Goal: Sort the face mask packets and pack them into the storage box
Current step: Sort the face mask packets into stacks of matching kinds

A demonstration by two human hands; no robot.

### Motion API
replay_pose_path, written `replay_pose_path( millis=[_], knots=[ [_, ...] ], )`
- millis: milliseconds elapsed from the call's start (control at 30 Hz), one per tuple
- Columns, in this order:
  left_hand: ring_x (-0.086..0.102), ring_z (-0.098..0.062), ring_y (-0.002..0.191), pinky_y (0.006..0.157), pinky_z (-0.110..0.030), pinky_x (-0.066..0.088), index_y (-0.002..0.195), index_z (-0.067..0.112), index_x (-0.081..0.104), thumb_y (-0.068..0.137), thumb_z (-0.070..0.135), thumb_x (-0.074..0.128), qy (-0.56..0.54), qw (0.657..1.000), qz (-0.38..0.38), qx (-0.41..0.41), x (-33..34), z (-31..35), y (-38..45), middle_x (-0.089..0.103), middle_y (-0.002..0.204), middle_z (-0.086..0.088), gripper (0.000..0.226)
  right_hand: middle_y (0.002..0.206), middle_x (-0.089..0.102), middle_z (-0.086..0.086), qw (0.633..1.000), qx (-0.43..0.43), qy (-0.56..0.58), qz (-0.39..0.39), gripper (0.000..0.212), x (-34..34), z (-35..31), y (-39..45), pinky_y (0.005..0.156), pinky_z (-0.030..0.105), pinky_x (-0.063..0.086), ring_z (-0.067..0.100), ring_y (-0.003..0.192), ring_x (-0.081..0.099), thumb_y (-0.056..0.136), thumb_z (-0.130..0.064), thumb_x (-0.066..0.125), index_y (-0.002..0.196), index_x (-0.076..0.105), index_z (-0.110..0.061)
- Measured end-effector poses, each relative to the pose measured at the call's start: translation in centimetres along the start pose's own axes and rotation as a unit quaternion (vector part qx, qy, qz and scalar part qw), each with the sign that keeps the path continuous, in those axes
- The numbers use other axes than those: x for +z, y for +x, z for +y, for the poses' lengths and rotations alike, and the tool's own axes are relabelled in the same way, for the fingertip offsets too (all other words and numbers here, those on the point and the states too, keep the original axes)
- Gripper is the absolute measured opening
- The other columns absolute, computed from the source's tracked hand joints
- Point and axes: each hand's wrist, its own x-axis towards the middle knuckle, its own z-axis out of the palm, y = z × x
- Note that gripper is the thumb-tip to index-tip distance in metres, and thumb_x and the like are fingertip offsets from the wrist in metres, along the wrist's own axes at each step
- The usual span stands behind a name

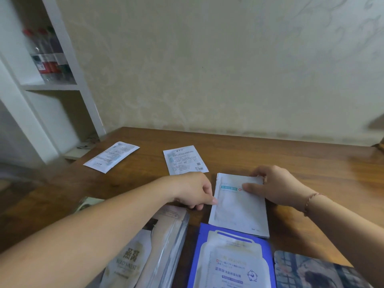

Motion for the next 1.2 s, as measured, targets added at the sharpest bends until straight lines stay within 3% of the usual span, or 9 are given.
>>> replay_pose_path(
  millis=[167,300,533,700,800,900,1033,1100,1200],
  knots=[
    [0.06,-0.015,0.105,0.092,-0.035,0.052,0.109,0.028,0.066,0.092,0.043,0.063,0.059,0.982,0.174,-0.035,-2.0,-2.9,-0.4,0.064,0.118,0.005,0.023,0.118,0.062,0.001,0.995,-0.026,-0.012,0.092,0.044,-0.7,-1.6,1.2,0.078,0.026,0.039,0.018,0.097,0.054,0.087,-0.047,0.064,0.121,0.063,-0.019],
    [0.023,-0.021,0.148,0.117,-0.04,0.024,0.151,0.034,0.035,0.1,0.042,0.05,0.152,0.984,0.085,-0.041,-2.8,-5.4,-0.9,0.023,0.162,0.006,0.054,0.1,0.068,0.001,0.991,-0.043,0.128,0.024,0.034,0.9,-6.8,4.1,0.074,0.028,0.05,0.018,0.088,0.063,0.088,-0.034,0.066,0.114,0.068,-0.013],
    [0.025,-0.023,0.147,0.117,-0.039,0.025,0.151,0.035,0.034,0.103,0.036,0.046,0.13,0.988,0.062,-0.054,-2.6,-7.0,-2.6,0.018,0.163,0.008,0.05,0.106,0.058,0.014,0.912,0.155,0.358,-0.123,0.02,4.0,-14.3,9.4,0.07,0.036,0.053,0.026,0.09,0.055,0.091,-0.014,0.065,0.106,0.059,-0.003],
    [0.048,-0.023,0.13,0.098,-0.033,0.041,0.145,0.031,0.043,0.097,0.039,0.057,0.086,0.99,0.101,-0.05,-3.6,-7.9,-3.3,0.042,0.149,-0.001,0.051,0.1,0.068,0.015,0.921,0.172,0.311,-0.159,0.025,5.0,-15.6,10.5,0.076,0.037,0.056,0.028,0.087,0.067,0.093,-0.013,0.063,0.111,0.057,0.002],
    [0.044,-0.019,0.133,0.102,-0.035,0.041,0.146,0.024,0.037,0.089,0.047,0.066,0.06,0.988,0.136,-0.043,-3.2,-8.2,-2.9,0.038,0.15,0.002,0.068,0.088,0.07,0.016,0.925,0.165,0.303,-0.157,0.022,5.4,-15.8,9.2,0.055,0.036,0.057,0.026,0.074,0.07,0.094,-0.009,0.061,0.112,0.055,0.001],
    [0.039,-0.02,0.136,0.105,-0.04,0.042,0.153,0.022,0.021,0.084,0.057,0.067,0.101,0.979,0.167,-0.052,-2.6,-8.1,-2.6,0.03,0.155,0.002,0.09,0.087,0.07,0.016,0.898,0.16,0.372,-0.173,0.018,5.3,-15.7,7.8,0.057,0.034,0.056,0.026,0.074,0.069,0.096,-0.009,0.058,0.111,0.054,0.001],
    [0.057,-0.03,0.117,0.089,-0.043,0.052,0.148,0.016,0.031,0.098,0.027,0.052,0.23,0.929,0.288,-0.014,-2.3,-6.3,-3.1,0.051,0.14,-0.01,0.056,0.09,0.071,0.012,0.851,0.098,0.492,-0.155,0.022,4.1,-14.7,6.1,0.06,0.033,0.05,0.023,0.078,0.066,0.098,-0.016,0.055,0.113,0.061,-0.001],
    [0.064,-0.032,0.095,0.075,-0.04,0.053,0.127,0.015,0.049,0.101,0.019,0.043,0.169,0.913,0.37,0.0,-2.7,-5.6,-3.6,0.064,0.112,-0.012,0.027,0.092,0.069,0.009,0.825,0.045,0.552,-0.114,0.032,3.1,-13.8,5.0,0.065,0.033,0.049,0.021,0.079,0.063,0.099,-0.033,0.052,0.107,0.065,-0.005],
    [0.063,-0.026,0.091,0.077,-0.034,0.05,0.101,0.012,0.057,0.106,0.026,0.041,-0.267,0.895,0.356,-0.021,-3.3,-4.1,-5.0,0.066,0.099,-0.007,0.022,0.108,0.066,0.008,0.853,0.025,0.52,0.028,0.037,1.8,-11.4,4.0,0.077,0.038,0.051,0.022,0.095,0.06,0.094,-0.043,0.058,0.114,0.063,-0.011]
  ],
)
